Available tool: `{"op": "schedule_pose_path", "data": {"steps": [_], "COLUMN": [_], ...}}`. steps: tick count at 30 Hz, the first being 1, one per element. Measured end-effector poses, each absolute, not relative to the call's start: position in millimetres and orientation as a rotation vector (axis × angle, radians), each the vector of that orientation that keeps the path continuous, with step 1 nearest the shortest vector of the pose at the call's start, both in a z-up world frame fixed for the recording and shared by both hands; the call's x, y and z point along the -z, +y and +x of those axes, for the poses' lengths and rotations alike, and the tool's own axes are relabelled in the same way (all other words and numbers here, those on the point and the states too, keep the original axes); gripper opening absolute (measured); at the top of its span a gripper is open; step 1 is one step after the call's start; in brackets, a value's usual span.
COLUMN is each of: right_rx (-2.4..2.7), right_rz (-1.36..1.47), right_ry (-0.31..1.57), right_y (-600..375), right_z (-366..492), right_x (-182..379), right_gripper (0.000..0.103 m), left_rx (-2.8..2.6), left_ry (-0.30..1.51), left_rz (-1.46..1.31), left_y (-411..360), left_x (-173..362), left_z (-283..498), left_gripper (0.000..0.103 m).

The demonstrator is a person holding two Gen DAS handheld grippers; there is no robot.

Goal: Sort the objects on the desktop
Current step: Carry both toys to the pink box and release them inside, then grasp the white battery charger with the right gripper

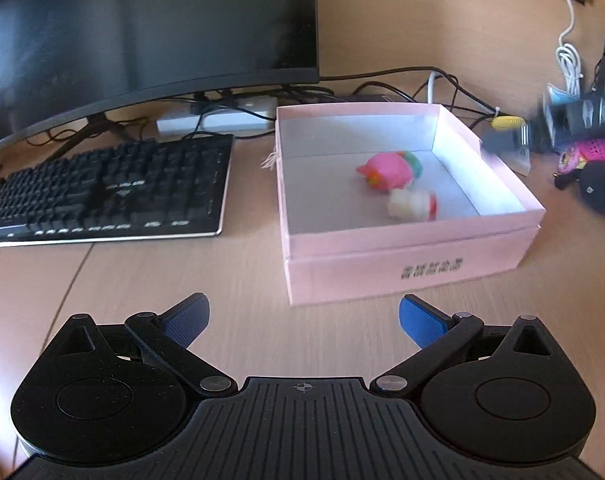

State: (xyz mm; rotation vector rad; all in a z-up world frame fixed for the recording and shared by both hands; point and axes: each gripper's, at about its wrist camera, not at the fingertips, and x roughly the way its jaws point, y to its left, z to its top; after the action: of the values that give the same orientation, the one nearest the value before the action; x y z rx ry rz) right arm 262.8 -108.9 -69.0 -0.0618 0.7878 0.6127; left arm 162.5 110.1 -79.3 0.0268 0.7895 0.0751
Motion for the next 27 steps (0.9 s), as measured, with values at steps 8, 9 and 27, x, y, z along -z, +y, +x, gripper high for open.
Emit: {"op": "schedule_pose_path", "data": {"steps": [8, 9, 27], "right_rx": [-0.676, -0.705, -0.21], "right_rz": [0.11, 0.129, -0.105], "right_ry": [0.917, 0.915, 0.68], "right_y": [-94, -87, -152], "right_z": [277, 281, 339], "right_x": [108, 108, 128], "right_gripper": [0.089, 0.088, 0.089], "left_rx": [-0.12, -0.13, -0.051], "left_ry": [0.763, 0.757, 0.728], "left_rz": [0.059, 0.057, 0.06], "left_y": [116, 117, 76], "left_x": [83, 82, 64], "left_z": [189, 193, 198], "left_gripper": [0.103, 0.103, 0.103]}}
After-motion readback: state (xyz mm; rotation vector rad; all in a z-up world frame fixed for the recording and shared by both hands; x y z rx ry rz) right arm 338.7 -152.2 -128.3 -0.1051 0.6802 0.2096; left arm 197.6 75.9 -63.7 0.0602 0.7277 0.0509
